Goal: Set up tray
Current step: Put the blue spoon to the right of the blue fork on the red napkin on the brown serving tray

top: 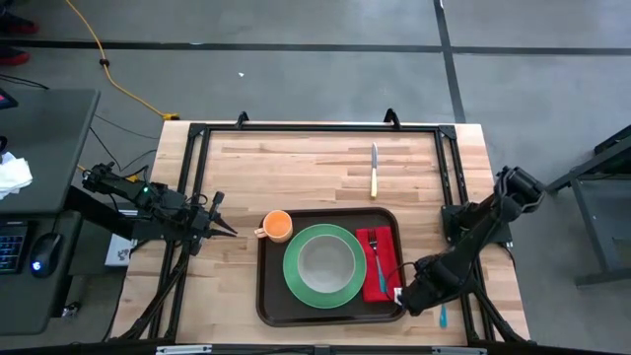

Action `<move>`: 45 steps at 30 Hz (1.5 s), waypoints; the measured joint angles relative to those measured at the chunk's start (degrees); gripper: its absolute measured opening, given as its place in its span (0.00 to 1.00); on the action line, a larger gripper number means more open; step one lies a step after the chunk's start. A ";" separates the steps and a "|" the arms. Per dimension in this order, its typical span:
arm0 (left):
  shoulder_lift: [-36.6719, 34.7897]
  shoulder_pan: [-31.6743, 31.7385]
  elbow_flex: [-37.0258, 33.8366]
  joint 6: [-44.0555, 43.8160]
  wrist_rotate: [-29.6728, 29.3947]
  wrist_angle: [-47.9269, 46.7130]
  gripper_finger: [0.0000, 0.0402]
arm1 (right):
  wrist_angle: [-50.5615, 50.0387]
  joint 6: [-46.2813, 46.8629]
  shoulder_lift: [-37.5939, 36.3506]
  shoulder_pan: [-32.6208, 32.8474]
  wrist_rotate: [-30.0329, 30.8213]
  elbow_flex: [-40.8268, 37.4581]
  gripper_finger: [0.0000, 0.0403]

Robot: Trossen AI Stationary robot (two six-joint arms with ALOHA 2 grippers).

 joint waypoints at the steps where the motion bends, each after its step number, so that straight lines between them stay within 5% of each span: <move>1: 0.00 0.00 0.00 0.00 0.00 0.00 0.16 | 0.79 0.29 0.16 0.31 -0.47 -0.74 0.20; 19: 0.00 0.00 0.00 -0.92 0.00 0.17 0.16 | 16.63 0.98 0.15 0.67 -0.60 -16.11 0.20; 45: 0.00 0.00 0.00 -2.38 -0.05 0.42 0.16 | 24.46 0.88 -0.10 0.60 -1.00 -23.81 0.20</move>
